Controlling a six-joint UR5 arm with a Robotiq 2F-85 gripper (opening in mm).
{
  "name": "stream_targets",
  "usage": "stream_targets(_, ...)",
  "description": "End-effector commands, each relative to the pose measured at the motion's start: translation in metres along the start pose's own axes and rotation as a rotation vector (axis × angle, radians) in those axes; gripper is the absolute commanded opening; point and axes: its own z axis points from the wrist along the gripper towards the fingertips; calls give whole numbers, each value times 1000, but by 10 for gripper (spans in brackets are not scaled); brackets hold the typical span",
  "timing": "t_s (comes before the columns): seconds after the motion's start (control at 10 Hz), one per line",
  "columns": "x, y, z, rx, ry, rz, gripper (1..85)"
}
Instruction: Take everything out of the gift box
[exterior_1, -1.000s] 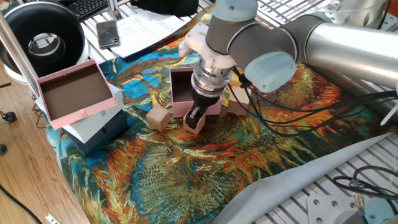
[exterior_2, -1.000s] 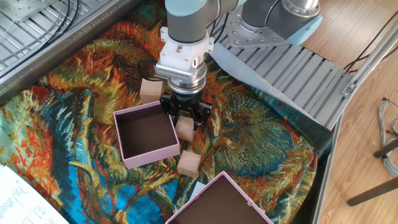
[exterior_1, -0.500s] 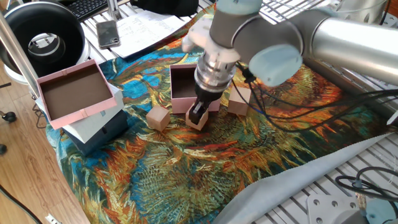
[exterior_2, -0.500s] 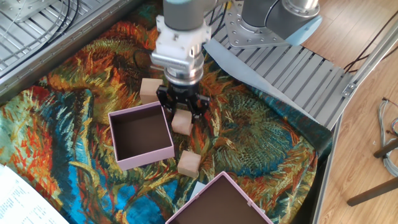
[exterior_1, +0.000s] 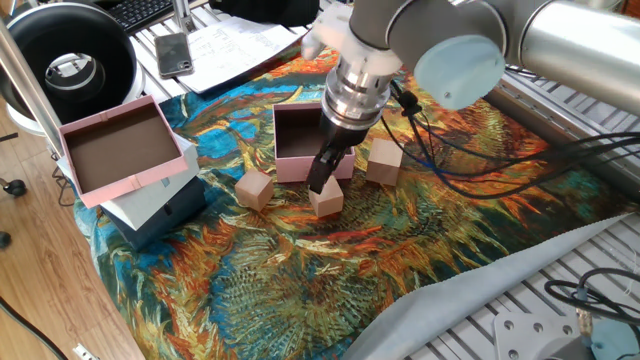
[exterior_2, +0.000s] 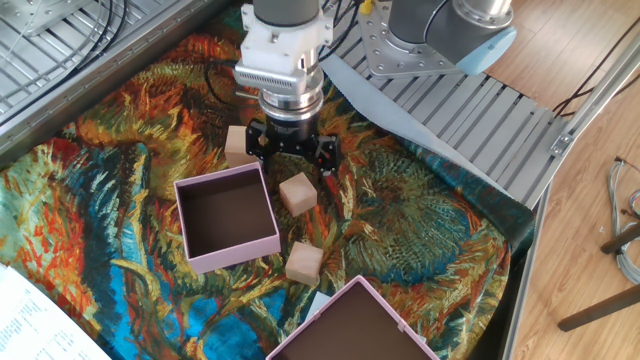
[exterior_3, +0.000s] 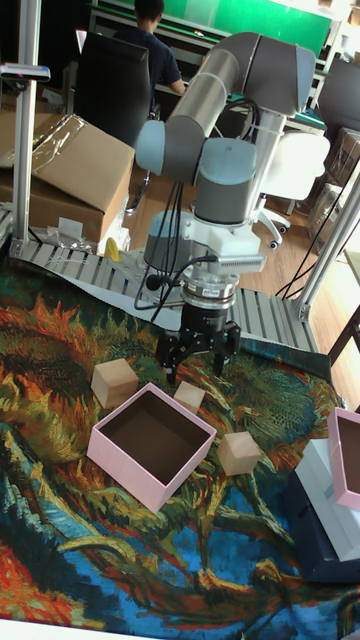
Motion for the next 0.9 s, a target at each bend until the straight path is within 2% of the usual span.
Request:
stream_targets(0.0,-2,-6,-12,-2,-6,-17,813)
stream_targets(0.2,-6,-11,-16,6,-14,6,617)
stream_targets(0.3,-7,-13,-16,12,-18,33,303)
stream_targets(0.4,-11,-11,-16,7,-31,85,67)
stream_targets(0.5,-14,-2,-20,-16,-34,132,20)
stream_targets(0.6,-9,-3,-26,16,-10,153,17)
stream_targets(0.8,3,-12,-33,91,50,264,17)
